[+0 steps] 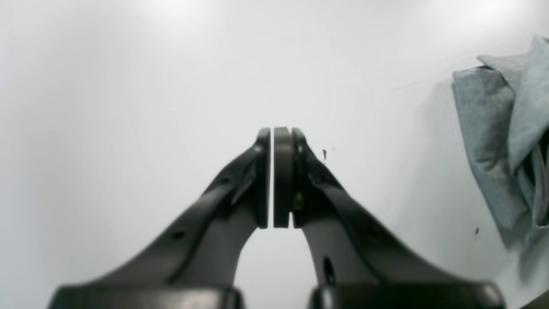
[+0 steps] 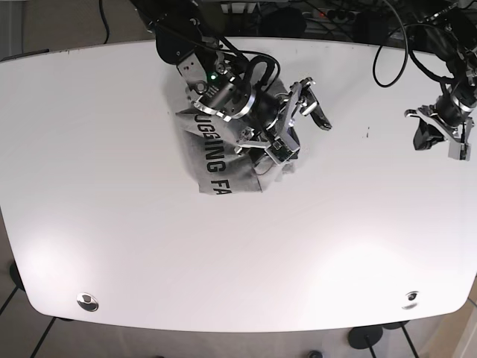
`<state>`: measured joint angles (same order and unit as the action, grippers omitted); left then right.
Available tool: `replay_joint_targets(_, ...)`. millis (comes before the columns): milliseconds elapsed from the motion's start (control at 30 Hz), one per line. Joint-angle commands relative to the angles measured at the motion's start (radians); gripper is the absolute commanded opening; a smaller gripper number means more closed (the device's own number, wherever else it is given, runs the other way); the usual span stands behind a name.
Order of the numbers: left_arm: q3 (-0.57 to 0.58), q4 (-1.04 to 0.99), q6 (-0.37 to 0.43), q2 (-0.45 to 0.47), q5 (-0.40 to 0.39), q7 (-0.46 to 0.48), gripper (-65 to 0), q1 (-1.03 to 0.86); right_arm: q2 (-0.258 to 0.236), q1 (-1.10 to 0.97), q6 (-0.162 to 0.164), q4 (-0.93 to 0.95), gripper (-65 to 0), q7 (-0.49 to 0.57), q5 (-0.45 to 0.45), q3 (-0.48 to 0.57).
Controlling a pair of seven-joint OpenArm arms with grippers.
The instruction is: Fold the T-shirt properly
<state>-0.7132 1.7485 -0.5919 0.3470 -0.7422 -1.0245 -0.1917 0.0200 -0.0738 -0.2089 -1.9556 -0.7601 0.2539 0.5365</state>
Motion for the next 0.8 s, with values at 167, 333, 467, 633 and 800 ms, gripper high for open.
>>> replay_joint_targets(167, 0.051, 0.058, -0.006, -0.036, -0.020, 0.023, -65.0, 0.004, -0.005, -0.051, 0.007, -0.017, -17.6, 0.021, -0.003, -0.168)
replay_joint_targets(333, 0.053, 0.123, -0.006, -0.068, -0.020, 0.020, -65.0, -0.016, 0.061, 0.012, -0.001, 0.166, -17.6, 0.021, -0.001, -0.178)
replay_joint_targets(467, 0.128, 0.158, -0.006, -0.068, -0.020, 0.022, -65.0, -0.019, 0.137, 0.148, -0.002, 0.367, -17.6, 0.027, -0.001, -0.128)
replay_joint_targets(633, 0.292, 0.167, -0.004, -0.068, -0.020, 0.023, -65.0, -0.036, 0.137, 0.268, 0.007, 0.397, -17.6, 0.073, 0.095, -0.103)
replay_joint_targets(800, 0.533, 0.167, 0.002, -0.125, -0.020, 0.025, -65.0, -0.035, -0.019, 0.280, 0.007, 0.319, -19.5, 0.072, 0.221, -0.338)
